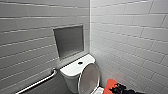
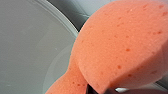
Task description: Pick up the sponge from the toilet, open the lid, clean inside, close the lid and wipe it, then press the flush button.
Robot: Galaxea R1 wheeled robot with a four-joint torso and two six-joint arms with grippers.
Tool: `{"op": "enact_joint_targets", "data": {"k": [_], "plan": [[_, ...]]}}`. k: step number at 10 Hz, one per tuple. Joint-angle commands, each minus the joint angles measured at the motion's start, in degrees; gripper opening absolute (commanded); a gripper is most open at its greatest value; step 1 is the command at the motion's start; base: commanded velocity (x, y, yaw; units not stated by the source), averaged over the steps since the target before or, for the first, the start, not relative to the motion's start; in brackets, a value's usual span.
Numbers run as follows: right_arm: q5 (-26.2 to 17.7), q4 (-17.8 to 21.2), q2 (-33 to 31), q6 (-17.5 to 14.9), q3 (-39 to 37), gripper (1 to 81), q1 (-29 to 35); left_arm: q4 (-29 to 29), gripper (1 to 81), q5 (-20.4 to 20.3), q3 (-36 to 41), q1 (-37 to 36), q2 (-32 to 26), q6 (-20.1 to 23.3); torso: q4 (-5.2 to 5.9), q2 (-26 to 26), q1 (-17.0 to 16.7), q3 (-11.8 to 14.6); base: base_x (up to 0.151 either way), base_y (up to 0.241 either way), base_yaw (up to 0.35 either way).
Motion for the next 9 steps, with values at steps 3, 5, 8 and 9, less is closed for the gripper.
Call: {"op": "enact_joint_targets", "data": {"k": [3, 5, 8, 9], "plan": [[-3.0, 4.8, 7.0, -0.2, -9.4, 1.0, 7.9, -0.6, 81.1, 3.6, 0.0, -1.0, -1.0, 0.1, 0.0, 0.0, 0.0, 1.6, 0.0, 0.0, 0.0], [-2.9, 4.1, 6.7, -0.2, -9.5, 1.0, 8.4, -0.6, 81.1, 3.6, 0.0, -0.9, -1.0, 0.1, -1.73, 0.0, 0.0, -5.1, 0.0, 0.0, 0.0], [-2.8, 4.1, 5.9, -0.2, -8.3, 1.0, 9.4, -0.6, 81.1, 3.6, 0.0, -0.7, -0.9, 0.1, -0.79, 0.0, 0.0, -8.6, 0.0, 0.0, 0.0], [-2.8, 4.1, 5.6, -0.2, -8.2, 1.0, 9.7, -0.6, 81.1, 3.6, 0.1, -0.7, -0.8, 0.1, -0.85, 0.0, 0.0, -10.7, 0.0, 0.0, 0.0]]}}
